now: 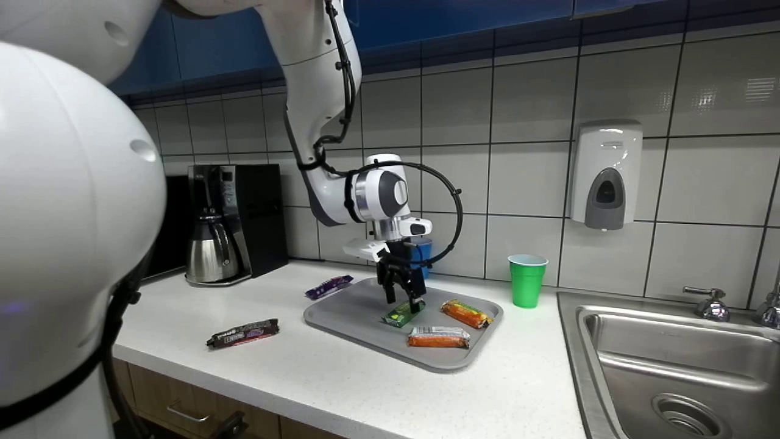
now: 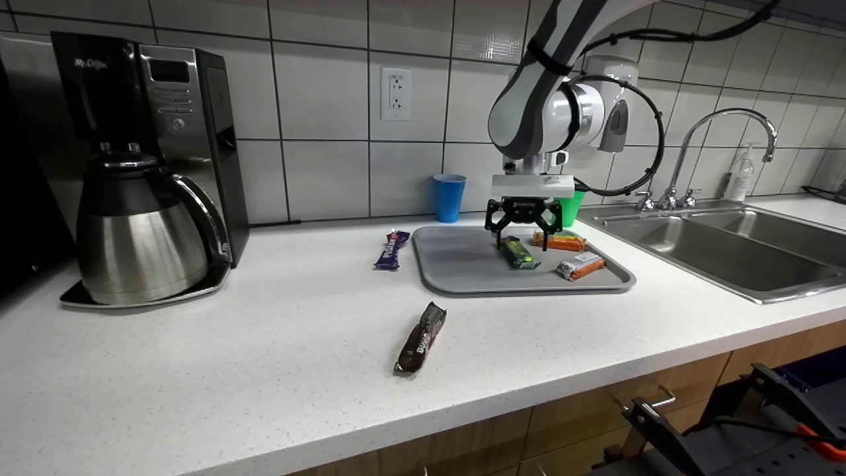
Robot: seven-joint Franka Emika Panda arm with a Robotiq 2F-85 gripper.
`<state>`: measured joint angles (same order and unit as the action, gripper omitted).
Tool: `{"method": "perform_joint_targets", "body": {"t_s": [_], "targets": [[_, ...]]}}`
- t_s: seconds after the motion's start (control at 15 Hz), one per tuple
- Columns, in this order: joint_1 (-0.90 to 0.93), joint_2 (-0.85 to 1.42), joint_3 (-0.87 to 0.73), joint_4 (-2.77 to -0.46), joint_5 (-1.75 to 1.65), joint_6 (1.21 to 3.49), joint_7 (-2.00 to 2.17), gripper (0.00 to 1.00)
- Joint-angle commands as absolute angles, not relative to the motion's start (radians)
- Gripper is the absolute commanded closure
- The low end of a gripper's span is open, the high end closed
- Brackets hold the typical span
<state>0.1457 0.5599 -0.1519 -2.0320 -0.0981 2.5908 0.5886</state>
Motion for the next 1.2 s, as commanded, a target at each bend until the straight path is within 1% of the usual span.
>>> {"method": "perform_joint_targets", "body": {"t_s": [0.0, 0.33, 0.47, 0.87, 0.93, 1.0, 1.13], "targets": [[0.124, 0.58, -0.138, -1.994, -0.065, 2.567, 0.531, 0.0], [0.124, 0.594, -0.139, -1.983, -0.048, 2.566, 0.517, 0.0], [0.125, 0.596, -0.14, -1.982, -0.041, 2.567, 0.518, 0.26], [0.127, 0.588, -0.143, -1.99, -0.038, 2.573, 0.519, 0.73], [0.128, 0.587, -0.144, -1.991, -0.039, 2.574, 0.52, 0.8], [0.128, 0.584, -0.144, -1.993, -0.039, 2.574, 0.521, 0.83], [0.129, 0.575, -0.144, -1.999, -0.039, 2.575, 0.521, 0.83]]}}
